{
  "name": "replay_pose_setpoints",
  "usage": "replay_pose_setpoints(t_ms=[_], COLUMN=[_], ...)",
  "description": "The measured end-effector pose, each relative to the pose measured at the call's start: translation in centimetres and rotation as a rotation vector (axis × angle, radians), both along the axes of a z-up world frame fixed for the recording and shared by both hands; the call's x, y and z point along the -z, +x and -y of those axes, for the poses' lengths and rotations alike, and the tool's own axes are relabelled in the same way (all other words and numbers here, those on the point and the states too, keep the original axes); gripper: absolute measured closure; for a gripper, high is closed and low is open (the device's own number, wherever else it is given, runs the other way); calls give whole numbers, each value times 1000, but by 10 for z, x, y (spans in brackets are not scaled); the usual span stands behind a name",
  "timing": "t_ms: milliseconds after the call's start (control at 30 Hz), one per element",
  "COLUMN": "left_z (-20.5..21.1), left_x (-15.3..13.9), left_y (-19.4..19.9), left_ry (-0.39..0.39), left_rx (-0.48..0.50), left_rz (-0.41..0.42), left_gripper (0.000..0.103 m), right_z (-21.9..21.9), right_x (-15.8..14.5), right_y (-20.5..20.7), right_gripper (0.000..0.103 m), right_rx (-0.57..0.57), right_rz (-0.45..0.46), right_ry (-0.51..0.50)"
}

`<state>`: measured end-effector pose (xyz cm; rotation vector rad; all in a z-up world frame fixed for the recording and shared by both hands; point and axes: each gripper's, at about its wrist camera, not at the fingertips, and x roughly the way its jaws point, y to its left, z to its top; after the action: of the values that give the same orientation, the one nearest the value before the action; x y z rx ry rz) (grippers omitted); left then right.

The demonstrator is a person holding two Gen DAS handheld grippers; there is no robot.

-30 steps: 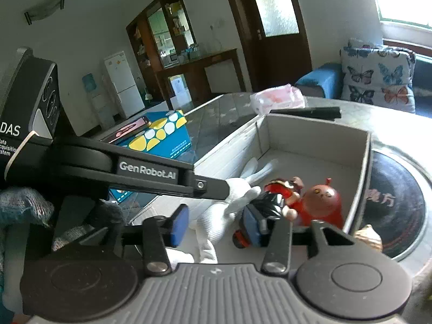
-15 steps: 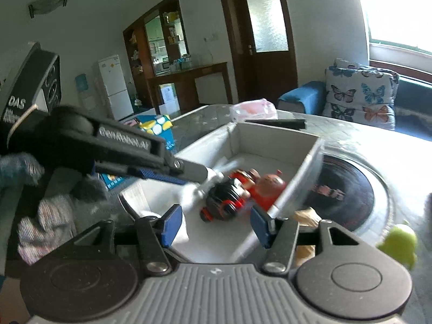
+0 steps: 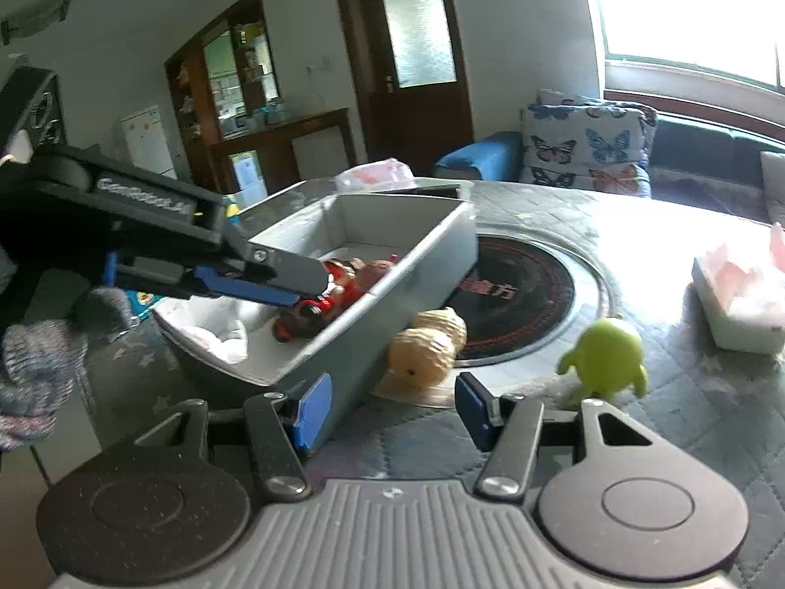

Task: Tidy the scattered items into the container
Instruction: 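Open the left gripper to release the bunny and withdraw, then move the left gripper to the tan peanut figure beside the green figure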

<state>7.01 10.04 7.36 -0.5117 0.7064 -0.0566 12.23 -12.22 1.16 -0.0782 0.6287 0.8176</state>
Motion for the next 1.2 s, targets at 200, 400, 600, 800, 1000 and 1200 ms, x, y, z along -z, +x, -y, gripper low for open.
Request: replay_pose_setpoints(t_ms=[200,400,600,800,1000,1200], left_z=[12,13,9,2,0,8], left_x=[1,2,1,2,5,5], left_y=[5,11,18,21,25,26], left_ry=[-3,-14,-26,-38,-43,-45], left_rx=[18,18,-2,-26,-31,-18], left_rz=[-7,-9,-9,-12,-22,-25], left_gripper=[72,72,72,71,71,71], right_z=[-2,-9,-22,-36,-38,-28], right_x=[13,25,33,46,56,53], right_y=[15,32,49,65,75,70], right_gripper=[46,46,46,48,60,61], right_rx=[22,47,58,65,82,83], right_rz=[-31,-73,-105,-161,-210,-195], right_ry=[-2,10,22,40,74,78])
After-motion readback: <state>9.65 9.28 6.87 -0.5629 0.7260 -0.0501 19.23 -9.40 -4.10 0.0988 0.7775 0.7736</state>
